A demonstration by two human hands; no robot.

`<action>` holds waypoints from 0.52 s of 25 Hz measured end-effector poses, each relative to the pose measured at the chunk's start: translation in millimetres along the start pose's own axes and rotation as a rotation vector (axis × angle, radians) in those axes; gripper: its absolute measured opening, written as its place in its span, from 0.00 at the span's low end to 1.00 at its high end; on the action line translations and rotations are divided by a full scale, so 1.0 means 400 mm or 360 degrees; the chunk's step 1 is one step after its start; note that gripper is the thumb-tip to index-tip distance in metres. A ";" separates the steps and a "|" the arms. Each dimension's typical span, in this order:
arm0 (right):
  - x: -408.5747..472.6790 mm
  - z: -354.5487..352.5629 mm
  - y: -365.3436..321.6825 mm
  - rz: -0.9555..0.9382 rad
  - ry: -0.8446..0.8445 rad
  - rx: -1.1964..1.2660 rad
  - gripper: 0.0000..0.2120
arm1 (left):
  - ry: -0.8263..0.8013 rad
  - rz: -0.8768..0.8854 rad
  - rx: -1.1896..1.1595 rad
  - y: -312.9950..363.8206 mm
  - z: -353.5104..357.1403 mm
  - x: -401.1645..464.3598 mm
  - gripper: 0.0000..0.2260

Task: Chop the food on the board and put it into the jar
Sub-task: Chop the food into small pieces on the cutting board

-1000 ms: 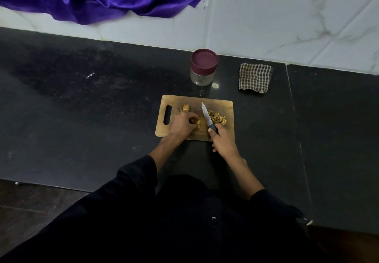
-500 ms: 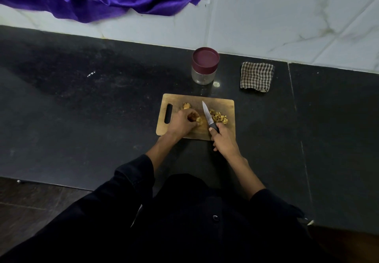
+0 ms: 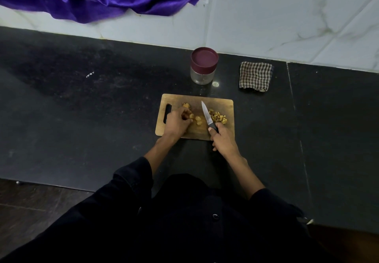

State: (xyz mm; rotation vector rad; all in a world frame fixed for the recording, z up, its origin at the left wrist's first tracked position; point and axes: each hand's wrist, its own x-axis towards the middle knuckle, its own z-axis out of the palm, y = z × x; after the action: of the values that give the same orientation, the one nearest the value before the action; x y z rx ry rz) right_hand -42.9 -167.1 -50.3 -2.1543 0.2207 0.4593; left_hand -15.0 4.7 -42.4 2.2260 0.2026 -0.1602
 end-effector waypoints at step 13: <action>0.003 0.001 -0.001 0.0009 0.0007 0.0032 0.08 | -0.0159 0.0254 0.0344 0.039 0.032 -0.019 0.14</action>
State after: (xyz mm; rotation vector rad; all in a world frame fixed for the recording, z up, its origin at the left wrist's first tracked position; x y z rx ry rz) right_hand -42.0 -166.4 -50.9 -2.1356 0.2333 0.4537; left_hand -20.1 -15.4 -37.0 2.4298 -0.0495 -0.2145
